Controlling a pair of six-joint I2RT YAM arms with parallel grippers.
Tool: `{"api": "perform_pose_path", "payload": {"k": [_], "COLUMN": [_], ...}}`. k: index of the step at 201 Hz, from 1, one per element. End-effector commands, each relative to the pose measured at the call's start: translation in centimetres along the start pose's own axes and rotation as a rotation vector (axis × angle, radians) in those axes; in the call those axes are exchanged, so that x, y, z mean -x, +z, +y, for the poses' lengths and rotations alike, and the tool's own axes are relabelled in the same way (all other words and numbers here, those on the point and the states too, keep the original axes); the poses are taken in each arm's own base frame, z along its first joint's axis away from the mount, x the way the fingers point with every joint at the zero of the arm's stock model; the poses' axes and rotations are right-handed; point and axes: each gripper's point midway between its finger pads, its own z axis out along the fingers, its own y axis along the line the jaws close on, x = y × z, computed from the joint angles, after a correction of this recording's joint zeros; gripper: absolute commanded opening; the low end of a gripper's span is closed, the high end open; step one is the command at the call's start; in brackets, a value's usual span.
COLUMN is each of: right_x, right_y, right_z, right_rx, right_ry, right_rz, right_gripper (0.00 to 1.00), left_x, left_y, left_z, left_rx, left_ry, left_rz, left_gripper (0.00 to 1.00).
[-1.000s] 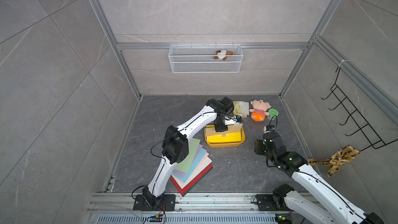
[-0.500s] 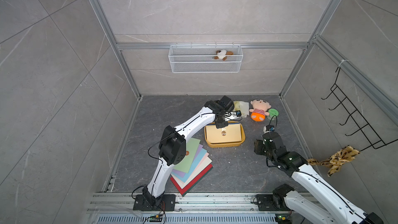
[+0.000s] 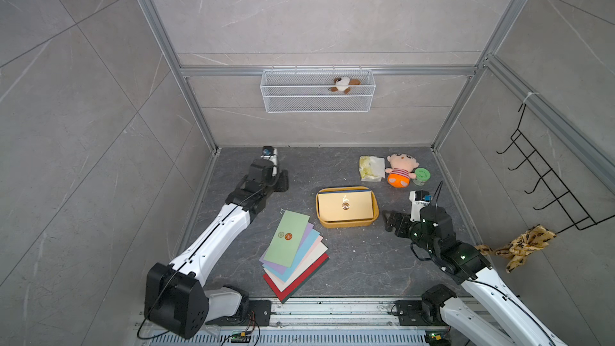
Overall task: Put the sealed envelopes into the storage box
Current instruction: Pick up the envelope from the center of the board.
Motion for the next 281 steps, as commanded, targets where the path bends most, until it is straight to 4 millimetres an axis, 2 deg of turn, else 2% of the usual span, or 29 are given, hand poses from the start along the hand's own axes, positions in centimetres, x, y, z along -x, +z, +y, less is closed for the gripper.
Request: {"api": "perform_pose_path", "payload": {"k": [1, 13, 28, 45, 74, 88, 97, 107, 125, 143, 174, 206, 281], "right_x": [-2.8, -4.2, -6.7, -8.7, -12.8, -14.3, -15.1, -15.9, -16.6, -17.0, -17.8, -18.5, -19.4], "right_y": [2.7, 4.4, 6.1, 7.8, 11.0, 12.4, 13.3, 14.5, 16.2, 17.3, 18.7, 19.4, 19.6], "right_z": [5.7, 7.4, 9.5, 12.9, 18.7, 20.7, 21.3, 21.6, 22.0, 22.1, 21.5, 20.4, 18.5], "right_rx": [0.314, 0.335, 0.266, 0.245, 0.29, 0.282, 0.265, 0.236, 0.216, 0.183, 0.128, 0.067, 0.011], "right_ry": [0.205, 0.258, 0.198, 0.142, 0.128, 0.099, 0.097, 0.125, 0.131, 0.129, 0.122, 0.125, 0.114], "right_rz": [0.164, 0.191, 0.265, 0.326, 0.409, 0.427, 0.433, 0.444, 0.447, 0.45, 0.462, 0.468, 0.467], "right_gripper": [0.76, 0.73, 0.72, 0.68, 0.6, 0.58, 0.56, 0.52, 0.51, 0.51, 0.5, 0.5, 0.5], "left_x": [-6.8, -9.9, -13.5, -16.5, -19.4, -20.1, -20.3, -20.5, -20.4, -20.4, -21.6, -22.4, -23.6], "left_y": [0.6, 0.7, 0.8, 0.7, 0.3, 0.1, 0.0, -0.1, -0.1, -0.1, 0.2, 0.4, 0.7], "left_z": [-0.5, 0.3, 1.0, 1.8, 3.5, 3.9, 4.1, 4.2, 4.3, 4.3, 4.7, 4.8, 5.2], "left_rx": [-0.092, -0.078, -0.081, -0.063, -0.005, 0.01, 0.02, 0.025, 0.028, 0.027, 0.053, 0.059, 0.083], "left_ry": [-0.301, -0.338, -0.372, -0.391, -0.4, -0.397, -0.39, -0.391, -0.387, -0.383, -0.384, -0.385, -0.378], "left_rz": [0.173, 0.226, 0.284, 0.33, 0.36, 0.37, 0.371, 0.372, 0.369, 0.372, 0.409, 0.435, 0.474], "left_gripper": [0.61, 0.6, 0.53, 0.47, 0.44, 0.4, 0.39, 0.39, 0.37, 0.34, 0.33, 0.32, 0.29]}}
